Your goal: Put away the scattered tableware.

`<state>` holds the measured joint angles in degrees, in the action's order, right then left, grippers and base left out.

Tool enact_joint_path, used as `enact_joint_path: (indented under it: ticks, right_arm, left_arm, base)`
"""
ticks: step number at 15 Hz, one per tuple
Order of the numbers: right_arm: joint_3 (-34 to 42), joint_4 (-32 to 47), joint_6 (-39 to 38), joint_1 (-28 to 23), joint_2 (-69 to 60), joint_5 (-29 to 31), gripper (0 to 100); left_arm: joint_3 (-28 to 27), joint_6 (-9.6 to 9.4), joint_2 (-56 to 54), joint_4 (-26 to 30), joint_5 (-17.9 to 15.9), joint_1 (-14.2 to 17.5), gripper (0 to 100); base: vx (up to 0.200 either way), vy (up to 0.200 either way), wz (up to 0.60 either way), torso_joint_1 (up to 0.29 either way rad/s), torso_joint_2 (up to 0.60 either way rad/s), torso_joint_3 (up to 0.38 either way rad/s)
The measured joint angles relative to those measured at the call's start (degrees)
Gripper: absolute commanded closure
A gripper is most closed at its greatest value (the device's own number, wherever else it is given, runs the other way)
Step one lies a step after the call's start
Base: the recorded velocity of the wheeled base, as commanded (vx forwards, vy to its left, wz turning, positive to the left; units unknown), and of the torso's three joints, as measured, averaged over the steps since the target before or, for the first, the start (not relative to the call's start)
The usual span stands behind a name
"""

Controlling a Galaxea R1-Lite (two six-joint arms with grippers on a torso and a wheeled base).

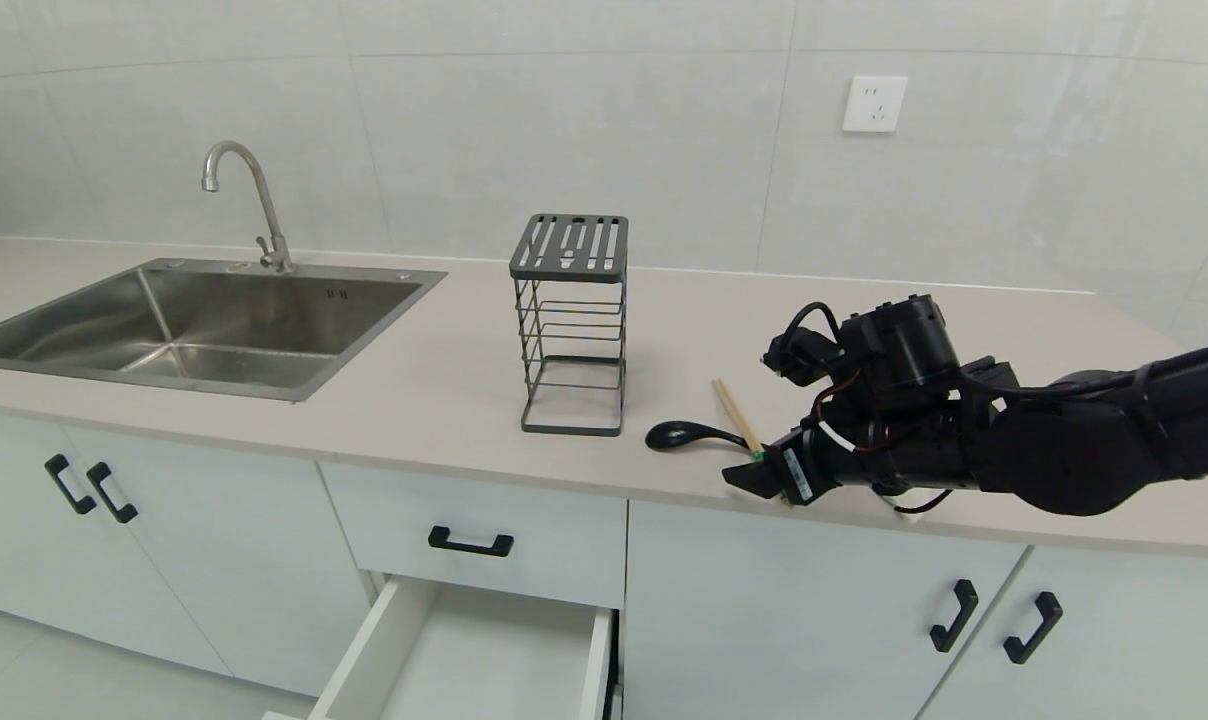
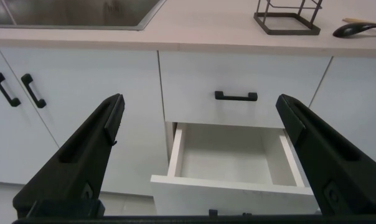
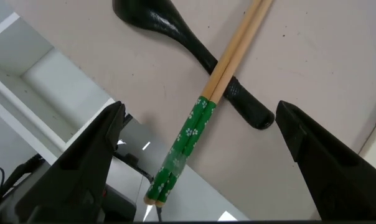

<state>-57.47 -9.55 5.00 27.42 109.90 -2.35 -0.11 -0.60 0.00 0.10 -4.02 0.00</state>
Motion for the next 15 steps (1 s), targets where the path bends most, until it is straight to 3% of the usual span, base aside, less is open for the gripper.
enact_joint_path:
  ticks: [7, 8, 15]
  right_arm:
    - [0.1, 0.0, -1.3, -0.2, 0.7, 2.4, 0]
    - [0.1, 0.0, -1.4, -0.2, 0.7, 3.2, 100]
    - [0.9, 0.1, -2.7, -0.1, 1.1, 4.4, 100]
  left_arm:
    - [0.0, 0.06, 0.0, 0.0, 0.0, 0.0, 0]
    - [0.0, 0.06, 0.0, 0.0, 0.0, 0.0, 0]
    - [0.0, 0.16, 0.0, -0.1, 0.0, 0.0, 0]
  base:
    - [0.0, 0.0, 0.0, 0.0, 0.0, 0.0]
    - [0.0, 0.0, 0.0, 0.0, 0.0, 0.0]
    - [0.0, 0.0, 0.0, 0.0, 0.0, 0.0]
